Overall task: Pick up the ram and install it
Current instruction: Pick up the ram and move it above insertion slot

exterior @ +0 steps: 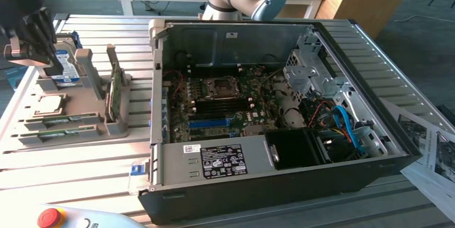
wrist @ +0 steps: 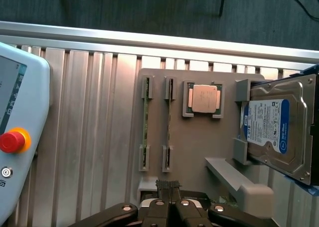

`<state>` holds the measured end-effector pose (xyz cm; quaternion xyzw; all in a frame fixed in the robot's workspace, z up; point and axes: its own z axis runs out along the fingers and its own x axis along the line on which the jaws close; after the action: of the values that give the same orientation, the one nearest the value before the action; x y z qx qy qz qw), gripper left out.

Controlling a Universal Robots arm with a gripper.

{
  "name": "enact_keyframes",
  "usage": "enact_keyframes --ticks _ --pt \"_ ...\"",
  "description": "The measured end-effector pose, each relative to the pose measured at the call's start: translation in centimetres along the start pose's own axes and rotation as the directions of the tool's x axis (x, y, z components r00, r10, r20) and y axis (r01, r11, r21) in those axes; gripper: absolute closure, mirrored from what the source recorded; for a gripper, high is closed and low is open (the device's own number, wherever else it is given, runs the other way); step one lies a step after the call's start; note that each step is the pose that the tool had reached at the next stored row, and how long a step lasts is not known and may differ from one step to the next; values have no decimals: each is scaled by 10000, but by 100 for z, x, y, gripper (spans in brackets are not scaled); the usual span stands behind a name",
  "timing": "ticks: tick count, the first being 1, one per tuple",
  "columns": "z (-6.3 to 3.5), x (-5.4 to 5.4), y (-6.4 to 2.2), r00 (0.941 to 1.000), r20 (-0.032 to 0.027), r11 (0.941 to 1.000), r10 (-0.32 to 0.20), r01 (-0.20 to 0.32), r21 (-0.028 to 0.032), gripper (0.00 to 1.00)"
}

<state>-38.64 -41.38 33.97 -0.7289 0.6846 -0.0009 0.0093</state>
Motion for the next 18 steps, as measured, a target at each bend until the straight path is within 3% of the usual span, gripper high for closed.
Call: enact_keyframes --ticks 12,14,15,18 --pt "4 0 0 10000 0 10000 1 -1 -1 89" --pt "4 0 0 10000 0 10000 1 -1 0 89" --pt "4 0 0 10000 1 10000 1 -1 0 82" --pt "4 0 0 10000 1 10000 1 -1 0 82"
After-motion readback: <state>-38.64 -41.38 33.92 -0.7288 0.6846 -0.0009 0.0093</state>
